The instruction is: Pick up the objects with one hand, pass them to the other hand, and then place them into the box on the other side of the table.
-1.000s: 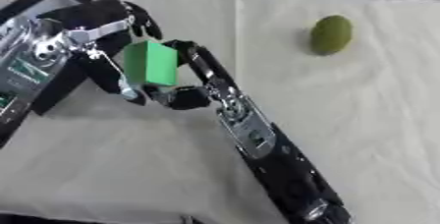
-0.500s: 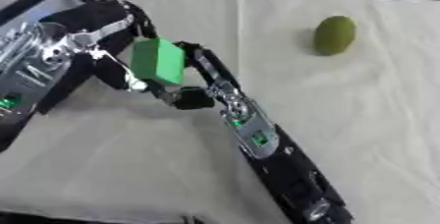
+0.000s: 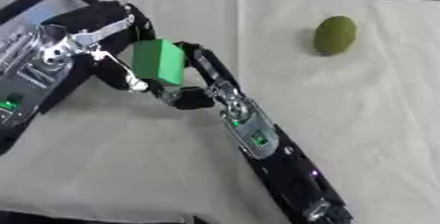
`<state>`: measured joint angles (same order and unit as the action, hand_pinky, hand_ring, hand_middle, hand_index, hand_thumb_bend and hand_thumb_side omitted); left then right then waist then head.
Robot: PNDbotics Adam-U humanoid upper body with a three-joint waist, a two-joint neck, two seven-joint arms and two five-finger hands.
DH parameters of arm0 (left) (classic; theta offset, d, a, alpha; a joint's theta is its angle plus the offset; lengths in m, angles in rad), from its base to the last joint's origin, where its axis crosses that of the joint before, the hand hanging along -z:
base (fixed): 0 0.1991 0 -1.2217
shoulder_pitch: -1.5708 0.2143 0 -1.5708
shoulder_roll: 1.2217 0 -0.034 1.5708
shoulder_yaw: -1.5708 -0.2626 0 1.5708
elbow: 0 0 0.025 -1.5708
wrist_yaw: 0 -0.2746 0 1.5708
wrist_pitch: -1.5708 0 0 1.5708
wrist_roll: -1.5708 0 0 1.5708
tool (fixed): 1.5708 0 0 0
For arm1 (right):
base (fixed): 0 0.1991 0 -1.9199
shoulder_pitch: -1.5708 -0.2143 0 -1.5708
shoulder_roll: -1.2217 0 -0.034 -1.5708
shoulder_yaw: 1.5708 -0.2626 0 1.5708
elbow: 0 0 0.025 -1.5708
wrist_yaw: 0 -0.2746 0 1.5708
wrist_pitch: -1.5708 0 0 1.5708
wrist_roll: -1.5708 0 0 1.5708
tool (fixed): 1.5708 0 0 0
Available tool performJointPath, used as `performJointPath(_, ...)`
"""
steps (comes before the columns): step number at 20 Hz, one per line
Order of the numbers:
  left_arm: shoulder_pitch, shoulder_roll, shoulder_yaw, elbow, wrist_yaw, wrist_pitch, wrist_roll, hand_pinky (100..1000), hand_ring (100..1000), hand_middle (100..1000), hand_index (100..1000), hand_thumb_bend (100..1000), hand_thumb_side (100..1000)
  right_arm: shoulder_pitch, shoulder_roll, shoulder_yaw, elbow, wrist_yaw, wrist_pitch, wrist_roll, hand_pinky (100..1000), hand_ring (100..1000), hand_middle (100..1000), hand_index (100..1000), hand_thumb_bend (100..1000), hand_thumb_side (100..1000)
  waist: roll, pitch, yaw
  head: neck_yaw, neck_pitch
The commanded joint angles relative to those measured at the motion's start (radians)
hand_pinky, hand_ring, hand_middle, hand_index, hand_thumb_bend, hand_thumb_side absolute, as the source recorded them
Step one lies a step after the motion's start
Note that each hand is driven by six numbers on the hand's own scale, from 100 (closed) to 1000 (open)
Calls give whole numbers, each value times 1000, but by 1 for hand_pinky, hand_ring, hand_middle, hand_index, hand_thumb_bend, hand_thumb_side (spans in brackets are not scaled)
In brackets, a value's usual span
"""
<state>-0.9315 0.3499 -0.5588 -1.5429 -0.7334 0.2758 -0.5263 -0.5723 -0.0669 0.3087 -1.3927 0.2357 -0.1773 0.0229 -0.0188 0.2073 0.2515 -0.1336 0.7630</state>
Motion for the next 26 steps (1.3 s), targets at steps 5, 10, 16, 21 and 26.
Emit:
performJointPath(5, -20, 10, 12, -34, -4, 5, -2, 690, 557, 461, 429, 362, 100, -13, 10, 14, -9, 3, -8, 6, 702, 666, 494, 561, 401, 100, 4, -14, -2, 0, -3)
performJointPath(10, -18, 17, 21, -66, -35, 6, -13, 682, 548, 447, 411, 381, 100, -17, 6, 12, -10, 7, -28, 25, 734, 753, 598, 741, 568, 100, 3, -16, -2, 2, 0)
performJointPath(16, -13, 20, 29, -81, -58, 13, -37, 674, 537, 435, 401, 396, 100, -17, 5, 8, -8, 30, -66, 65, 752, 793, 652, 828, 631, 100, 2, -17, -2, 3, 1)
performJointPath(21, -10, 21, 36, -95, -61, 21, -48, 673, 532, 428, 396, 401, 100, -15, 3, -2, -4, 54, -85, 71, 759, 810, 672, 847, 571, 163, 1, -19, -4, 5, 1)
performJointPath(26, -2, 27, 42, -124, -54, 20, -64, 673, 529, 426, 394, 397, 100, -14, 0, -10, -3, 83, -72, 64, 761, 816, 679, 852, 541, 198, 2, -19, -5, 8, 0)
